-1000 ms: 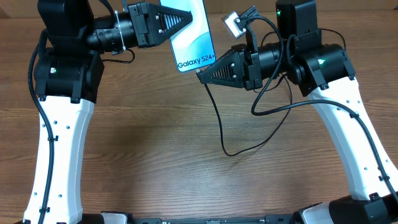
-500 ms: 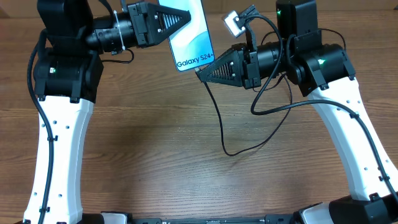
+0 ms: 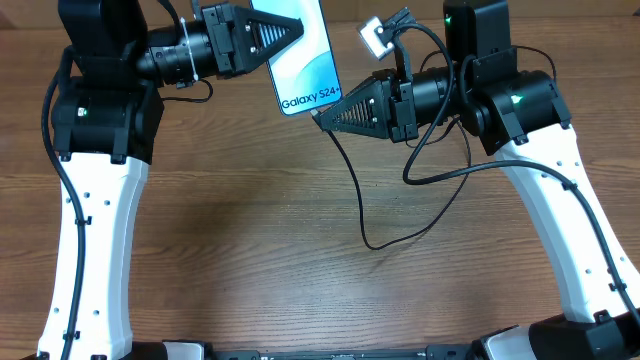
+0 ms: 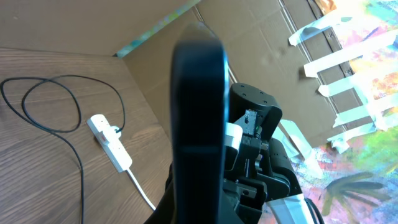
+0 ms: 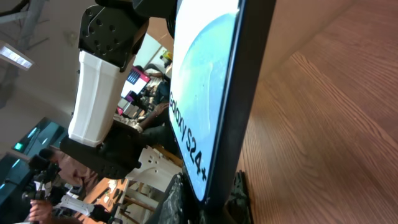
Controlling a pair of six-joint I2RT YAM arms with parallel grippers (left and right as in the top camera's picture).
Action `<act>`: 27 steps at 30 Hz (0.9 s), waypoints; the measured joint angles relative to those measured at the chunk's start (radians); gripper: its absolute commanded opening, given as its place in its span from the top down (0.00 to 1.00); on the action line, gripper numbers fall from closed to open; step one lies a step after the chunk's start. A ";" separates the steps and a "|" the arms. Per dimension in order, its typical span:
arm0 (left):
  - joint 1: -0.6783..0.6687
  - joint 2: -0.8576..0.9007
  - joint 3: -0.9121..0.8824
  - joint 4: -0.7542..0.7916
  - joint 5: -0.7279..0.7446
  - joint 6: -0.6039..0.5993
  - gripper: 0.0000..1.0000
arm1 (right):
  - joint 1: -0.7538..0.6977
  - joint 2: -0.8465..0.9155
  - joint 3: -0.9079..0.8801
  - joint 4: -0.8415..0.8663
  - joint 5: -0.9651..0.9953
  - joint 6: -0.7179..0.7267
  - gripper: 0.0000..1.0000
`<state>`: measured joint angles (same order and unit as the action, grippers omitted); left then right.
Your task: Plug charger to phone and switch on socket
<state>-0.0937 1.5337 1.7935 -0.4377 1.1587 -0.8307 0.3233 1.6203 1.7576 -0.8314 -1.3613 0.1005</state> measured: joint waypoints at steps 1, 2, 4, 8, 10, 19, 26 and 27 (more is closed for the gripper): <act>0.000 0.000 0.000 -0.002 0.000 0.000 0.96 | 0.000 0.000 0.000 0.001 0.000 0.000 0.96; 0.002 0.000 0.000 -0.003 0.000 0.000 0.96 | 0.000 0.000 0.000 0.000 0.001 0.000 0.96; 0.002 0.000 0.000 -0.006 -0.003 0.000 0.96 | 0.000 0.000 0.000 0.001 0.002 0.000 0.96; 0.002 0.000 0.000 -0.045 -0.022 0.003 0.96 | 0.000 0.000 0.000 -0.019 0.015 0.000 0.96; 0.003 0.000 0.001 -0.089 -0.043 0.011 0.96 | 0.001 0.000 0.000 -0.031 0.029 0.001 0.96; 0.017 0.003 0.000 -0.271 -0.108 0.099 0.96 | 0.032 -0.001 0.000 -0.030 0.138 0.031 0.96; 0.014 0.005 0.000 -0.321 -0.166 0.165 0.96 | 0.092 -0.015 0.006 -0.145 0.338 0.079 0.96; 0.010 0.005 0.000 -0.345 -0.185 0.174 0.96 | 0.106 -0.015 0.006 -0.185 0.381 0.072 0.96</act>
<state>-0.0837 1.5391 1.7939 -0.7830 0.9737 -0.6571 0.4294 1.6054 1.7634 -1.0168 -0.9798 0.1730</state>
